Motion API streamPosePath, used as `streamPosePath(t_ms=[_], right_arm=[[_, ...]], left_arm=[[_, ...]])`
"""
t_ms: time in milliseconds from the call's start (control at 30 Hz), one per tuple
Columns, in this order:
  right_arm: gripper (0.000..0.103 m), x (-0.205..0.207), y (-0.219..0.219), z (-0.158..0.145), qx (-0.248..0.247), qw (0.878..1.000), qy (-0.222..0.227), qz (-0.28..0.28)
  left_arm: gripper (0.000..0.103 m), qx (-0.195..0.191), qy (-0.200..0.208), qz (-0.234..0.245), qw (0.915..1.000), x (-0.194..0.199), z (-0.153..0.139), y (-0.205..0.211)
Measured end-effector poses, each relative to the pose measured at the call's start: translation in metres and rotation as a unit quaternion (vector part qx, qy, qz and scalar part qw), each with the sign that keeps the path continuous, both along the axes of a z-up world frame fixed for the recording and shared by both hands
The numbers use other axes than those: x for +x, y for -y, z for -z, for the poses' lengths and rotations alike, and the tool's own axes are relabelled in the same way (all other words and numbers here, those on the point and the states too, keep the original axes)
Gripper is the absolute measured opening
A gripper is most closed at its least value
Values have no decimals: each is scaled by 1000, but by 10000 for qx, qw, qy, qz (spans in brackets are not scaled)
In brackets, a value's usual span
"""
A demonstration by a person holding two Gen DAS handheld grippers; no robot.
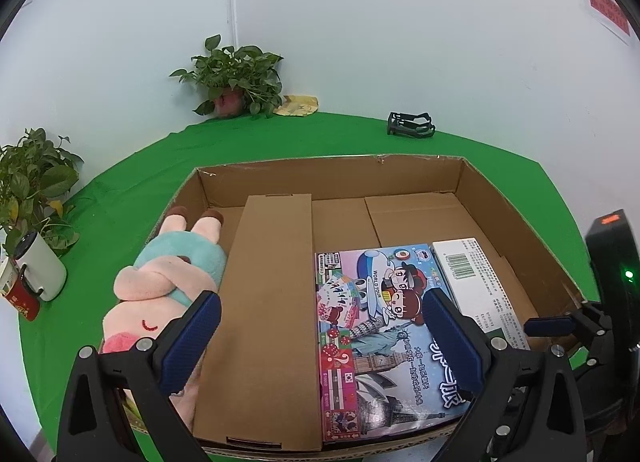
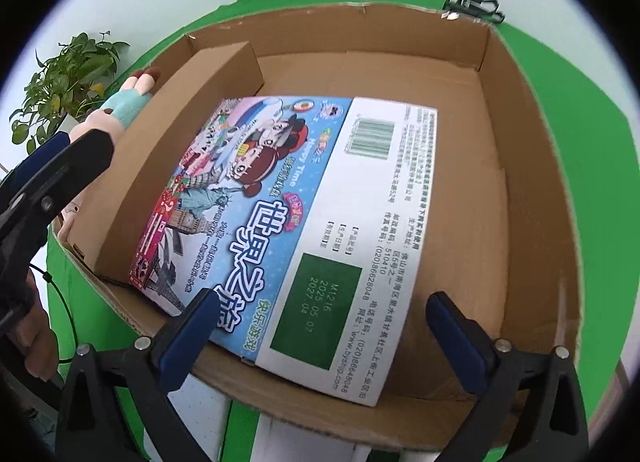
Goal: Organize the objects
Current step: 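Withdraw both tools from the cardboard box toward the remaining items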
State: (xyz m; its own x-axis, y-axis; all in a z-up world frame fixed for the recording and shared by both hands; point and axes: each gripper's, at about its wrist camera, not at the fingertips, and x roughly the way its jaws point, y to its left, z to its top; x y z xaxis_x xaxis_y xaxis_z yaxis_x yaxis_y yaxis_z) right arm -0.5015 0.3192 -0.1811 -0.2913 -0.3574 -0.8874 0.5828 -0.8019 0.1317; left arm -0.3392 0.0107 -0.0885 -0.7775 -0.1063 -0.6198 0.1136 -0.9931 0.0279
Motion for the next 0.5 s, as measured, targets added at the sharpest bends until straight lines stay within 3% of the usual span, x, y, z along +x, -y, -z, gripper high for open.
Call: streamPosePath(t_ms=[267,500], right_arm=[[102,50,-21,-45,217,9874,-1521,383],[102,89,-54,-75,178,9752,-2083,730]], left_arm=[[101,70,-480,-99,9988,30,-21,-2],[103,193,-727,31,9972,77,-42,-24]])
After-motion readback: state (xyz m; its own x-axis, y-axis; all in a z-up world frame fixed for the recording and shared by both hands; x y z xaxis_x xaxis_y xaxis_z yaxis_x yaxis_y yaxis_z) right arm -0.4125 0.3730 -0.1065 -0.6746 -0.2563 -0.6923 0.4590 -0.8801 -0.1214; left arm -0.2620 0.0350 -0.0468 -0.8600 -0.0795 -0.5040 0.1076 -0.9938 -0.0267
